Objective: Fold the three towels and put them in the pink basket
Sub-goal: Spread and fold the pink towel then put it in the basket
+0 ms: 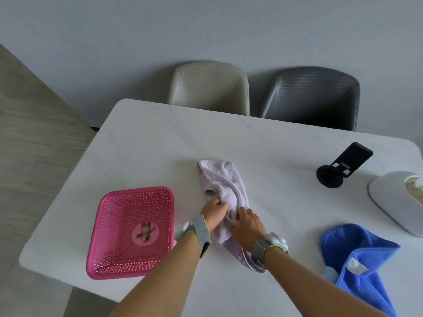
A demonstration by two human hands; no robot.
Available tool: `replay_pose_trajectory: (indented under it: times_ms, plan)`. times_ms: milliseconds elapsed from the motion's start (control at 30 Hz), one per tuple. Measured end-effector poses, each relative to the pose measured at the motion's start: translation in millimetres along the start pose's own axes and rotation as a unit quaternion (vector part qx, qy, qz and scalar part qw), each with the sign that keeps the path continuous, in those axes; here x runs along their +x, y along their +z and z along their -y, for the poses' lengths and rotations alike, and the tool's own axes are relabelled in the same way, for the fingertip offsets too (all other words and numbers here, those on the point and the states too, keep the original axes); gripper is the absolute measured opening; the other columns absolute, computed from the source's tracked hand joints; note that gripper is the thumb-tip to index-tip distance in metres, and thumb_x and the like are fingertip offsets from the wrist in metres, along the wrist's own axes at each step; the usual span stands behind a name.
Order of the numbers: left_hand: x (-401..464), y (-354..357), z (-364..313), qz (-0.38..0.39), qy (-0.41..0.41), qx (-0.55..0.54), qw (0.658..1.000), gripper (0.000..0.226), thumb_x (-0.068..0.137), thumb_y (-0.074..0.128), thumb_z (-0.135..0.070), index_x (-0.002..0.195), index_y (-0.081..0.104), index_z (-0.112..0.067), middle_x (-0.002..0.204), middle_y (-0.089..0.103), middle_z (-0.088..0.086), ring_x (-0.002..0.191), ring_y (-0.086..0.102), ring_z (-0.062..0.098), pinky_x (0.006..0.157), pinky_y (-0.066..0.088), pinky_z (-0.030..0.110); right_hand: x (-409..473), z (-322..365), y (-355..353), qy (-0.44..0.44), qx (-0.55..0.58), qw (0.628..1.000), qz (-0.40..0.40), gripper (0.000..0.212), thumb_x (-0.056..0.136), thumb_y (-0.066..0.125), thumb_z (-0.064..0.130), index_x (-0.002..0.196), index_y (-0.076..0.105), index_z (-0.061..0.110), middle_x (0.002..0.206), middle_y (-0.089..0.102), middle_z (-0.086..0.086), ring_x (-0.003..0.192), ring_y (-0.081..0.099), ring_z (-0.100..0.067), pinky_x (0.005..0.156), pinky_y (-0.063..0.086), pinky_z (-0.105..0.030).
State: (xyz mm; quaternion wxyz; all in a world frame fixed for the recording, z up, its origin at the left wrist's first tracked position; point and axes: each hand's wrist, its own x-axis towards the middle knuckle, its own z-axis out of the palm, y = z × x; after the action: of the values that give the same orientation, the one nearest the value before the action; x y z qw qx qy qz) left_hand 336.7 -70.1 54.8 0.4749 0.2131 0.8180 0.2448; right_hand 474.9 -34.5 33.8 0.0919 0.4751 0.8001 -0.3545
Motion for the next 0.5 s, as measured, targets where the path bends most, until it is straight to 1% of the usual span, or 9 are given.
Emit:
replay_pose_trajectory:
  times_ms: [33, 100, 133, 200, 267, 333, 400, 467, 500]
  plan:
    - [-8, 6, 2, 0.003, -0.003, 0.008, 1.0, 0.017, 0.086, 0.05, -0.024, 0.069, 0.051, -0.02, 0.073, 0.059, 0.003, 0.081, 0.056, 0.03, 0.069, 0.04, 0.032, -9, -7, 2, -0.007, 0.0, 1.0, 0.003, 0.024, 0.087, 0.056, 0.035, 0.101, 0.043, 0.021, 0.108, 0.054, -0.005, 0.101, 0.056, -0.032, 0.074, 0.043, -0.036]
    - [-18, 13, 6, 0.0, -0.005, 0.025, 1.0, 0.014, 0.084, 0.052, -0.031, 0.074, 0.054, -0.02, 0.086, 0.066, 0.008, 0.089, 0.06, 0.032, 0.072, 0.04, 0.032, -20, -16, 7, -0.019, -0.007, 1.0, 0.008, 0.034, 0.086, 0.06, 0.043, 0.106, 0.045, 0.021, 0.108, 0.055, -0.003, 0.102, 0.059, -0.03, 0.075, 0.047, -0.037]
    - [-23, 15, 6, -0.004, -0.003, 0.034, 0.999, 0.016, 0.081, 0.053, -0.036, 0.077, 0.056, -0.02, 0.089, 0.067, 0.007, 0.092, 0.062, 0.031, 0.073, 0.042, 0.032, -27, -18, 4, -0.022, -0.009, 1.0, 0.003, 0.039, 0.084, 0.062, 0.047, 0.109, 0.045, 0.021, 0.108, 0.055, -0.001, 0.102, 0.059, -0.029, 0.075, 0.047, -0.036]
    - [-32, 16, 3, -0.016, 0.001, 0.059, 0.998, 0.022, 0.076, 0.057, -0.042, 0.078, 0.057, -0.021, 0.082, 0.067, 0.0, 0.085, 0.063, 0.024, 0.069, 0.043, 0.03, -34, -21, -4, -0.021, -0.011, 1.0, -0.016, 0.052, 0.083, 0.064, 0.059, 0.113, 0.045, 0.021, 0.107, 0.054, 0.0, 0.1, 0.056, -0.026, 0.073, 0.044, -0.033]
    - [-36, 16, -4, -0.033, 0.017, 0.083, 0.996, 0.024, 0.073, 0.063, -0.043, 0.077, 0.057, -0.02, 0.075, 0.066, -0.005, 0.078, 0.063, 0.019, 0.065, 0.045, 0.029, -35, -23, -13, -0.032, -0.024, 0.999, -0.029, 0.057, 0.083, 0.063, 0.065, 0.114, 0.045, 0.02, 0.107, 0.051, 0.0, 0.098, 0.053, -0.026, 0.072, 0.041, -0.034]
    - [-35, 12, -13, -0.043, 0.042, 0.113, 0.992, 0.027, 0.074, 0.067, -0.043, 0.082, 0.06, -0.018, 0.078, 0.067, -0.006, 0.081, 0.065, 0.019, 0.069, 0.046, 0.029, -32, -23, -24, -0.04, -0.022, 0.998, -0.047, 0.045, 0.091, 0.058, 0.057, 0.113, 0.049, 0.018, 0.109, 0.051, -0.004, 0.102, 0.053, -0.029, 0.071, 0.04, -0.035]
    - [-32, 7, -22, -0.055, 0.073, 0.116, 0.989, 0.034, 0.076, 0.073, -0.047, 0.093, 0.061, -0.02, 0.088, 0.065, -0.009, 0.086, 0.065, 0.015, 0.075, 0.048, 0.028, -28, -20, -37, -0.059, -0.011, 0.996, -0.062, 0.029, 0.1, 0.051, 0.043, 0.111, 0.053, 0.017, 0.111, 0.053, -0.008, 0.105, 0.054, -0.034, 0.073, 0.04, -0.036]
    - [-28, -1, -28, -0.067, 0.1, 0.08, 0.989, 0.055, 0.073, 0.08, -0.051, 0.112, 0.055, -0.022, 0.106, 0.064, -0.01, 0.095, 0.065, 0.013, 0.086, 0.051, 0.029, -22, -16, -51, -0.061, 0.006, 0.996, -0.063, 0.025, 0.104, 0.043, 0.035, 0.111, 0.053, 0.013, 0.11, 0.053, -0.011, 0.103, 0.056, -0.037, 0.077, 0.042, -0.037]
    - [-27, -6, -32, -0.066, 0.114, 0.063, 0.989, 0.066, 0.071, 0.083, -0.05, 0.122, 0.051, -0.023, 0.113, 0.063, -0.008, 0.099, 0.065, 0.014, 0.091, 0.051, 0.031, -17, -15, -57, -0.042, 0.037, 0.996, -0.072, 0.026, 0.105, 0.04, 0.035, 0.109, 0.051, 0.012, 0.107, 0.053, -0.01, 0.1, 0.057, -0.038, 0.078, 0.044, -0.038]
